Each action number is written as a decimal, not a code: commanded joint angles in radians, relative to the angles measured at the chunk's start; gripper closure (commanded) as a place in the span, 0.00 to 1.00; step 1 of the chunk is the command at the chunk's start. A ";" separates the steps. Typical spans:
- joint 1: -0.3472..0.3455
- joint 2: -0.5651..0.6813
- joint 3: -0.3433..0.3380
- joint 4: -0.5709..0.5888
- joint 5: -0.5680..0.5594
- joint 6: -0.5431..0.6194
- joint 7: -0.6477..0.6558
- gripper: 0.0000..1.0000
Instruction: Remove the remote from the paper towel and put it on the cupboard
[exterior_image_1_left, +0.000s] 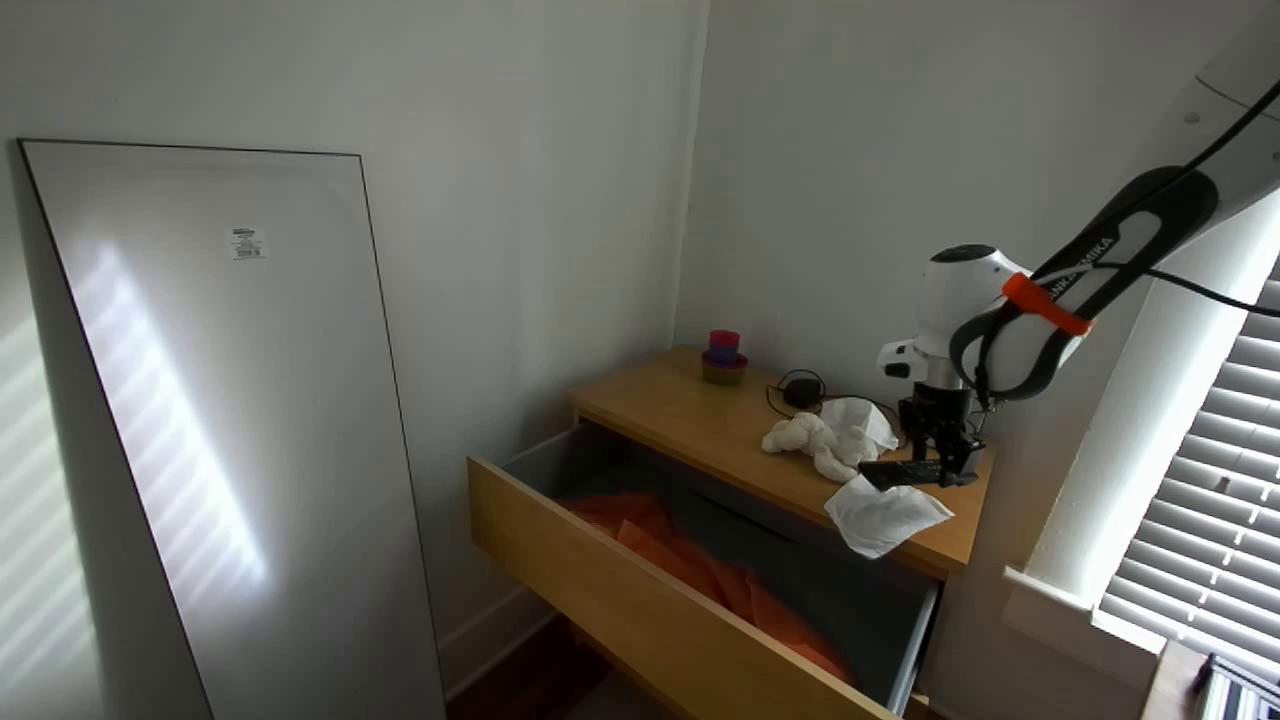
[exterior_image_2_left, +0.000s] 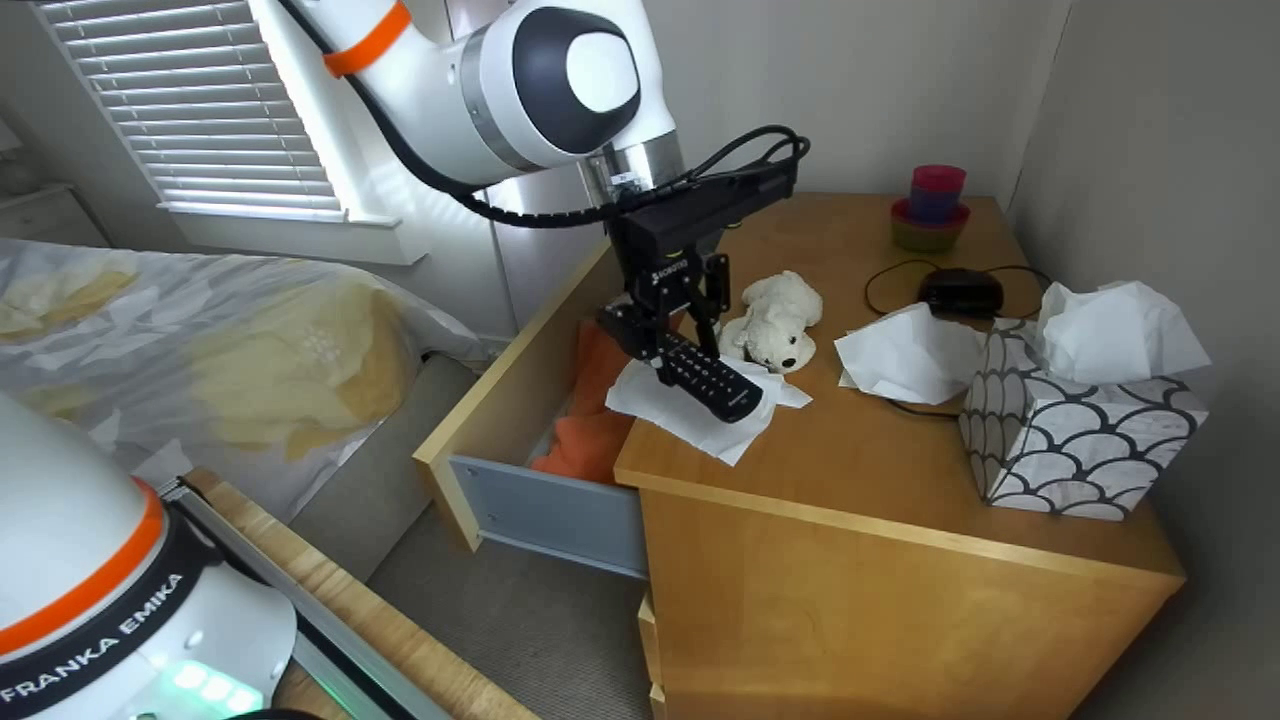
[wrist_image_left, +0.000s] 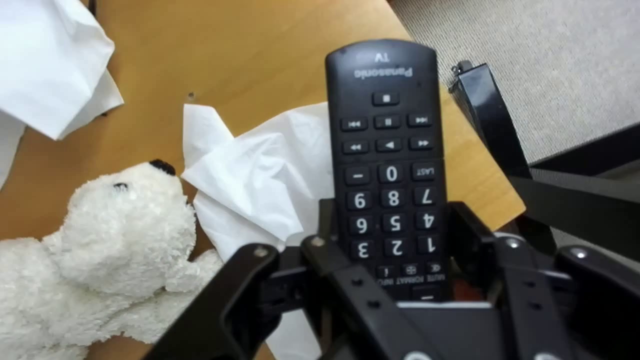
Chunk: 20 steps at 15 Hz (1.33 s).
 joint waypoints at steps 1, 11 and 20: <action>-0.028 -0.105 -0.028 -0.016 0.269 -0.088 -0.137 0.69; -0.078 -0.058 -0.158 0.226 0.470 -0.298 0.076 0.69; -0.071 0.176 -0.132 0.390 0.435 -0.243 0.622 0.69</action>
